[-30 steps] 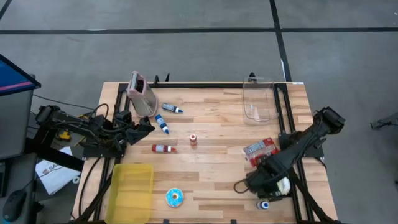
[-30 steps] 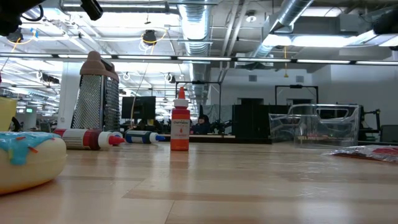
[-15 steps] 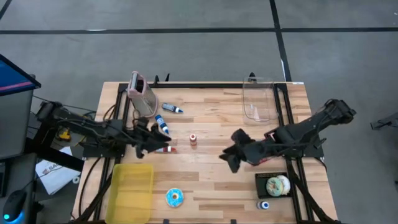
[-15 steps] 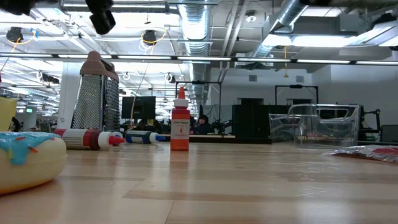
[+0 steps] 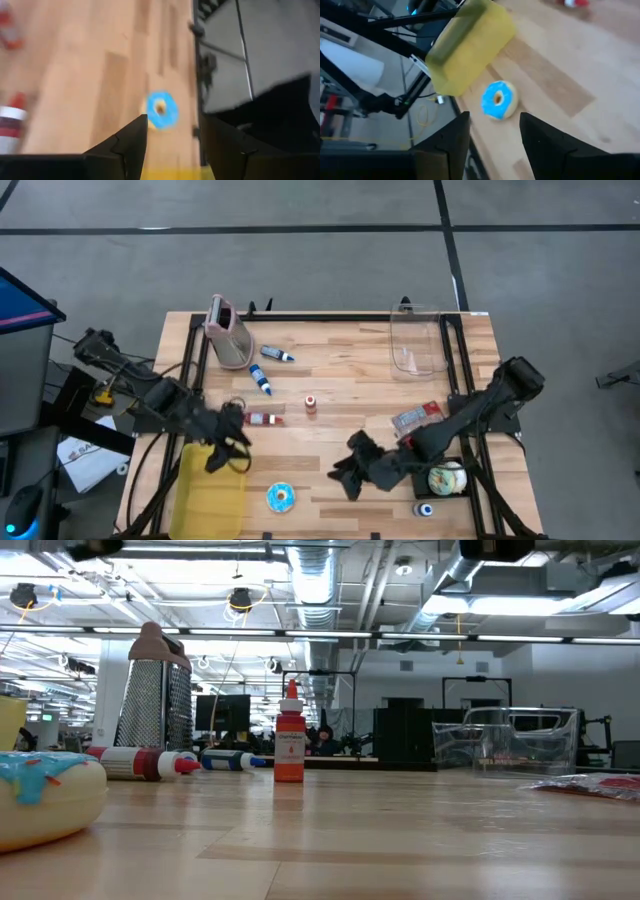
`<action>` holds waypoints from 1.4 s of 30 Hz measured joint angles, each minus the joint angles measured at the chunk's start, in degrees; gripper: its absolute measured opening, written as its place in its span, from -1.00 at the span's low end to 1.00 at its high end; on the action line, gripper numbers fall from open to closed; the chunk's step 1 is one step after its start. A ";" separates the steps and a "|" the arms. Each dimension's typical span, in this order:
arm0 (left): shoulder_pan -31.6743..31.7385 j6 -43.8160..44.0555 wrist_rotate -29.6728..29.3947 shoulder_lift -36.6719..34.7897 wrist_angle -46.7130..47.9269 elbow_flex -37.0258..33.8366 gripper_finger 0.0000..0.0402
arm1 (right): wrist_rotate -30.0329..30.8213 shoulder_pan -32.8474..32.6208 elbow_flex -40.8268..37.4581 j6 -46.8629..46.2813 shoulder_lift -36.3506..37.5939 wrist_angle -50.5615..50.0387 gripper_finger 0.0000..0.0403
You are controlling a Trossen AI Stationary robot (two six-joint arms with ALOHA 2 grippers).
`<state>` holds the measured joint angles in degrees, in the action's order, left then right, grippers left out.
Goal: Pick & Place Food Item
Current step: Put the blue donut into the black bin
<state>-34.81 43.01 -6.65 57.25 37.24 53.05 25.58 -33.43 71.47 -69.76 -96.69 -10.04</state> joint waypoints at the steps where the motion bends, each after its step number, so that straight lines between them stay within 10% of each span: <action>1: -1.75 0.99 0.03 0.36 0.33 0.04 -0.12 | 0.02 0.15 1.46 -1.08 -1.41 -0.14 -0.17; 18: -20.72 3.82 -2.09 -1.91 4.35 0.06 -0.12 | -9.26 7.47 63.69 -6.40 -42.36 -48.84 -0.19; 42: -26.58 3.98 -4.50 -5.15 3.23 0.06 -0.12 | -19.84 8.25 57.12 -10.18 -46.29 -35.46 -0.19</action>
<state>-61.39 46.98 -11.16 52.10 40.47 53.10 5.74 -25.19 128.59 -79.94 -142.98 -45.49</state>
